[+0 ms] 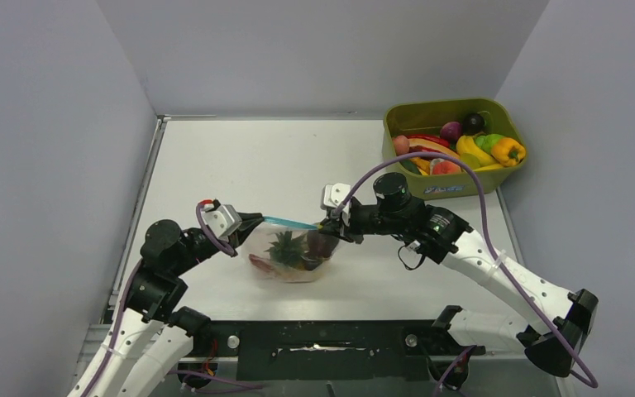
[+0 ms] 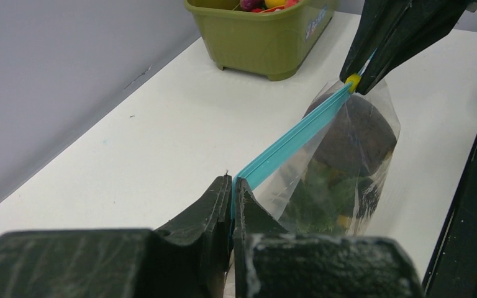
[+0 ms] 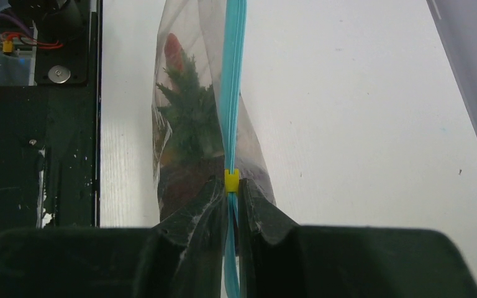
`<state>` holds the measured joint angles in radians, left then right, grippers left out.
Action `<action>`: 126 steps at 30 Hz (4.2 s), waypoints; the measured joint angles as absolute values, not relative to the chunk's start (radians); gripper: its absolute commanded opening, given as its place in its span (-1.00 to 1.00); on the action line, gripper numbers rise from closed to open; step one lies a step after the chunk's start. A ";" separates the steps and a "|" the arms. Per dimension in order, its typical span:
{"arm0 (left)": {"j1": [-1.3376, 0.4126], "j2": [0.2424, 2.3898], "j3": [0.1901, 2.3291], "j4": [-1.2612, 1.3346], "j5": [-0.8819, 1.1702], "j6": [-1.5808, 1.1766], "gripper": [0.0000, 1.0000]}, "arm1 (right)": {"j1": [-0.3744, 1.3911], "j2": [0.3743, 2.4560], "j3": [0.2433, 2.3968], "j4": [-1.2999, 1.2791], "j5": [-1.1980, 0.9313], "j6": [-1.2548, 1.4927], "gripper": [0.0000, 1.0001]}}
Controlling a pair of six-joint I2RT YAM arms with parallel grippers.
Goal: Place the food in the zip-top bag and seal the zipper
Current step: Zip the zipper food storage bag at the center of the board, then place the zipper food storage bag at the center of the board, then reset both arms
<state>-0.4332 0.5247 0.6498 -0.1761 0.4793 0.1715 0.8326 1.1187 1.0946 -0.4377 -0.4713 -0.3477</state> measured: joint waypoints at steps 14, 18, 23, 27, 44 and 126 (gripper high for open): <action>-0.433 0.517 0.649 -0.210 0.424 0.170 -1.00 | 0.776 1.018 1.063 -0.561 -0.412 -0.328 -1.00; -0.433 0.511 0.648 -0.210 0.418 0.168 -1.00 | 0.764 0.981 1.063 -0.594 -0.391 -0.320 -1.00; -0.432 0.500 0.624 -0.208 0.408 0.160 -1.00 | 0.757 0.962 1.063 -0.648 -0.347 -0.297 -1.00; -0.433 0.502 0.616 -0.208 0.412 0.145 -1.00 | 0.754 0.943 1.063 -0.673 -0.316 -0.274 -1.00; -0.428 0.445 0.604 -0.190 0.435 0.111 -1.00 | 0.745 0.866 1.034 -0.667 -0.504 -0.224 -0.99; -0.417 0.454 0.614 -0.177 -0.131 -0.319 0.46 | 0.510 0.921 0.919 -0.217 -0.065 0.212 0.95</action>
